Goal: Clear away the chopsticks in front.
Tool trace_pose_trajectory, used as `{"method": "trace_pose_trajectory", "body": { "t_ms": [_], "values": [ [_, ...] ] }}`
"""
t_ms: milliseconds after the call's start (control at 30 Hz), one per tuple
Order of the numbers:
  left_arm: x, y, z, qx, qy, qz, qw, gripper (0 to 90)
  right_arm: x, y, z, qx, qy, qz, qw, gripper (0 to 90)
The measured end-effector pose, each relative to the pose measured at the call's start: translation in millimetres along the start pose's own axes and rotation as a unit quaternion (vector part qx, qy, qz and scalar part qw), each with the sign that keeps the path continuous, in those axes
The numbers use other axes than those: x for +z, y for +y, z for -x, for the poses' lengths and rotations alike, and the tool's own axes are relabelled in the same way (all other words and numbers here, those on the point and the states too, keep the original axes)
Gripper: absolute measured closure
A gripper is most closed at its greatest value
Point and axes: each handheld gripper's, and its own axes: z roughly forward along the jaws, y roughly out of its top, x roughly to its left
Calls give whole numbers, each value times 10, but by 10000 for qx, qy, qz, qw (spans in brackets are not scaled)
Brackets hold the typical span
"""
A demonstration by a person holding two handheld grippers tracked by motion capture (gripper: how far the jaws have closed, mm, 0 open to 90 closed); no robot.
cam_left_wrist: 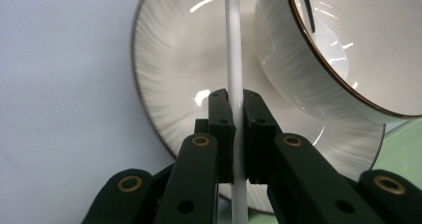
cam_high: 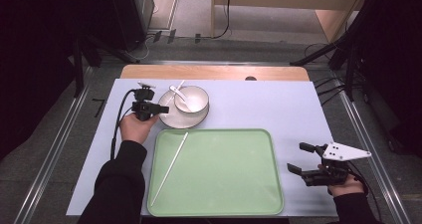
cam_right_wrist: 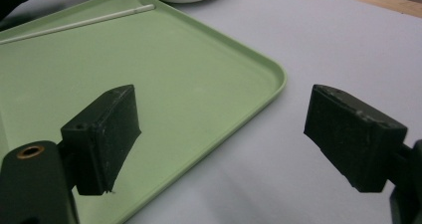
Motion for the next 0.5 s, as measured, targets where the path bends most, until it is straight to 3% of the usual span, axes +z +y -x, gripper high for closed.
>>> {"method": "trace_pose_trajectory", "body": {
  "t_ms": [367,500],
  "values": [
    [-379,3,-186,-459,-12,218,9987,855,43,21,13,-19,63,-11,10000,144],
    [-552,-7,-173,-473,-50,297,9984,855,70,40,20,-39,101,-31,9999,144]
  ]
}}
